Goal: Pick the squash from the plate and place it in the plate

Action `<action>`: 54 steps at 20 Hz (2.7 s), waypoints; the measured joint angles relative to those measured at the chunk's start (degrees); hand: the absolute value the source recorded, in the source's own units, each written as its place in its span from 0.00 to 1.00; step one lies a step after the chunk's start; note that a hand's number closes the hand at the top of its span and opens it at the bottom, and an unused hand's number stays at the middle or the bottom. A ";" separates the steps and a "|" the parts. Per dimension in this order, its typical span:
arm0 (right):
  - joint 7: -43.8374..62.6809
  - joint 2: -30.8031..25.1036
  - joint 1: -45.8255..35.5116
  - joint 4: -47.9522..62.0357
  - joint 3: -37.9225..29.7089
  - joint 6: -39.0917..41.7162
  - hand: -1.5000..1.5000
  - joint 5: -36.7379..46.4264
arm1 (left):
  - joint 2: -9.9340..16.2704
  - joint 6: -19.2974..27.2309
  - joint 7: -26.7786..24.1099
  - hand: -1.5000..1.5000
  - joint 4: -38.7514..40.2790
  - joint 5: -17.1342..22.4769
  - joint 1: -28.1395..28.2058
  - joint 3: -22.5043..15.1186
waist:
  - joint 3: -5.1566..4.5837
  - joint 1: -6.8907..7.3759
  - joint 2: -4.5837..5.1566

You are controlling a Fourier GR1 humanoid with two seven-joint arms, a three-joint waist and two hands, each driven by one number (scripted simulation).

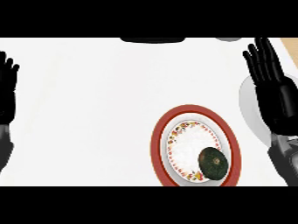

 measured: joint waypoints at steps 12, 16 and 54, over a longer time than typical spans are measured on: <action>1.76 -13.46 1.63 8.40 -7.44 4.34 0.00 5.12 | -9.40 -4.20 9.65 0.50 1.02 -0.62 8.54 -12.95 | 1.97 0.12 -0.86; -4.99 -12.39 7.82 8.22 -11.14 6.49 0.00 2.93 | -9.47 -4.45 11.84 0.50 -3.13 -1.07 11.60 -14.26 | 2.22 0.41 -1.18; 38.12 -14.87 11.08 -16.51 12.79 27.82 0.00 31.46 | -13.48 -6.83 16.81 0.50 -8.77 -6.38 15.86 -13.23 | 2.24 1.10 -1.16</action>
